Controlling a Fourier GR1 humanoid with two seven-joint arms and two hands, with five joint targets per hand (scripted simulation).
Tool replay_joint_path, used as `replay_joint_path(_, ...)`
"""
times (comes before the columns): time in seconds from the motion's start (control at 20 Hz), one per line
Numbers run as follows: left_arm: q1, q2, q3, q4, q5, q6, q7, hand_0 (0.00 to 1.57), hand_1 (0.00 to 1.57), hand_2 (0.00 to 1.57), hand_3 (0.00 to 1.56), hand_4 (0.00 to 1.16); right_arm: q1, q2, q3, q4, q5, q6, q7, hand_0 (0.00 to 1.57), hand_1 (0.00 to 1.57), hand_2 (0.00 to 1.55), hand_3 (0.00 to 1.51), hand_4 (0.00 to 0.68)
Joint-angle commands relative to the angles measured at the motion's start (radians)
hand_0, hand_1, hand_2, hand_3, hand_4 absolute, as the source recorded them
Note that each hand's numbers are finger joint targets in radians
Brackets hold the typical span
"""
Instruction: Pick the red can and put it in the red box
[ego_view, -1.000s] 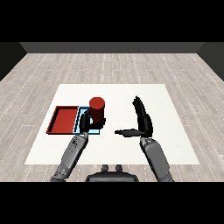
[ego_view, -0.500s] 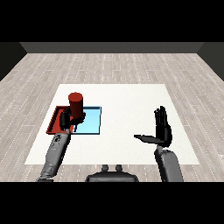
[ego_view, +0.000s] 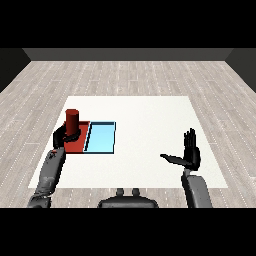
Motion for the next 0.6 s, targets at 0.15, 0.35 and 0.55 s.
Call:
replay_joint_path(0.15,-0.149,0.028,0.049,0.455,-0.065,0.032,-0.081,1.57,1.57,1.55,1.48,1.02,-0.067,0.001,-0.046,0.133,0.015,-0.013,-0.044,0.0,0.0,0.0,0.0,0.0)
replay_joint_path(0.35,-0.211,-0.006,-0.01,0.608,-0.129,0.042,0.05,0.03,0.03,0.37,0.12,0.71,-0.067,0.006,-0.025,0.185,0.046,-0.019,-0.048,0.0,0.0,0.0,0.0,0.0)
replay_joint_path(0.55,-0.242,-0.012,0.008,0.73,-0.145,0.082,0.04,0.57,0.57,0.66,0.57,0.63,-0.129,-0.013,-0.055,0.198,0.043,-0.034,-0.003,0.0,0.0,0.0,0.0,0.0)
